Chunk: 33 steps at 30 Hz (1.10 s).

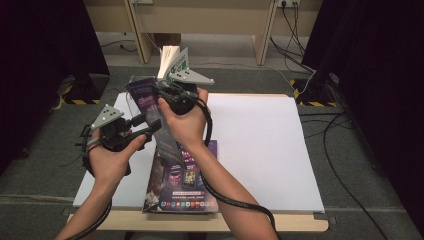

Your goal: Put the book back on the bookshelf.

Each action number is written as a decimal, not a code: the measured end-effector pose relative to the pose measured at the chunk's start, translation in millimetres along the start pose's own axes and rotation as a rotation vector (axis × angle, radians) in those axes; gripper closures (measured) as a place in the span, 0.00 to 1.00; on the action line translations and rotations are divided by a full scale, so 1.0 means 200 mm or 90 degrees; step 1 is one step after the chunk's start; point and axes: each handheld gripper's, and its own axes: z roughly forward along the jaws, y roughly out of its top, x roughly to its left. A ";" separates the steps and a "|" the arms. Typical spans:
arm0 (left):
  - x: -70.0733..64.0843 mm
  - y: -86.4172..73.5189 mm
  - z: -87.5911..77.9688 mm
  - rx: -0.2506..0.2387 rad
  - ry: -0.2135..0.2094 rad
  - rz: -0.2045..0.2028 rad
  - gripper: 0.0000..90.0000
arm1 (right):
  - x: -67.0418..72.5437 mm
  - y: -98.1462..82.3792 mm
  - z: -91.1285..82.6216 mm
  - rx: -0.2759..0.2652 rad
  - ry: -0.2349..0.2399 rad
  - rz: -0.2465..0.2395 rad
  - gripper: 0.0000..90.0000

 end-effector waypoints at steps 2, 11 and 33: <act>0.01 0.01 0.02 -0.001 0.005 -0.007 0.44 | 0.00 0.01 0.03 0.002 -0.001 -0.004 0.94; 0.02 0.01 0.12 0.011 0.059 0.000 0.42 | -0.01 -0.02 0.15 0.029 -0.016 0.000 0.94; -0.05 -0.09 0.32 0.031 0.115 0.023 0.41 | -0.05 -0.03 0.17 0.063 -0.031 -0.002 0.94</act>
